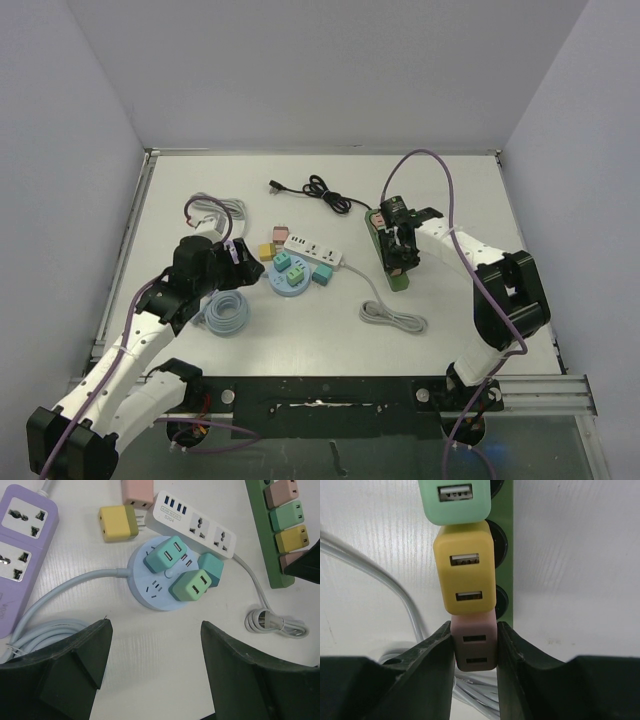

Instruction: Insert the plug

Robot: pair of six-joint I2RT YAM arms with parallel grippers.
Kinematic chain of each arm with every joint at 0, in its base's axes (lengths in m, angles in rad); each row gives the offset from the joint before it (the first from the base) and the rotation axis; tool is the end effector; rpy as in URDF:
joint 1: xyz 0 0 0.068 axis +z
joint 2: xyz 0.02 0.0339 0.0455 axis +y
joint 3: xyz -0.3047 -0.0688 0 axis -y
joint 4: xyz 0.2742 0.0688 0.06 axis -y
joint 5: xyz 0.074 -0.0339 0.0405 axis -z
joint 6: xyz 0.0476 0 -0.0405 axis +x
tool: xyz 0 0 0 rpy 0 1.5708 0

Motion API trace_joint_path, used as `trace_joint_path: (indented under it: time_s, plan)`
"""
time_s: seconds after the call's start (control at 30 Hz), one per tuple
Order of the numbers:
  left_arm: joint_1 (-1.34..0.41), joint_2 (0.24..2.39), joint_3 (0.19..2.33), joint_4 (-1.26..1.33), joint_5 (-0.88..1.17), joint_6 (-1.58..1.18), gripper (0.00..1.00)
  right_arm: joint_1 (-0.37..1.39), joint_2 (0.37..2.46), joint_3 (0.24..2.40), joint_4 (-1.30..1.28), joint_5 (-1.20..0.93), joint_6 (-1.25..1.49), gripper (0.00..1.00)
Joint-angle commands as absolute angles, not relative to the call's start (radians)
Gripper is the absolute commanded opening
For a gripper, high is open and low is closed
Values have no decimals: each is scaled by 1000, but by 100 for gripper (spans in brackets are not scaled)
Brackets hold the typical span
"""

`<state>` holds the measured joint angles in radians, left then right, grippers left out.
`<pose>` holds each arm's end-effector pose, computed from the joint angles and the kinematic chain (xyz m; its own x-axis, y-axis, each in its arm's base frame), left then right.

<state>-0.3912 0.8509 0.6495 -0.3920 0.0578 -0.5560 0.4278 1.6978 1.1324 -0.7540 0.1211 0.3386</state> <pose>0.1843 -0.0790 0.2786 -0.6634 -0.2964 -0.6871 0.0881 0.8809 -0.4650 0.3231 0.1410 0.2021 -0.9590 -0.0749 -0.2735 -0.0699 0.9972 -0.0277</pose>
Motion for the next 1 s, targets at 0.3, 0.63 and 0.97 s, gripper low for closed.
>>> trace_joint_path:
  time_s: [0.3,0.63,0.97]
  plan:
    - [-385,832,662,-340,69,-552,70,475,1675,1050,-566,133,473,22]
    - [-381,842,682,-345,81,-566,74,535,1375,1087,-668,218,484,72]
    - [-380,866,687,-313,127,-616,74,719,1431,1056,-469,219,628,72]
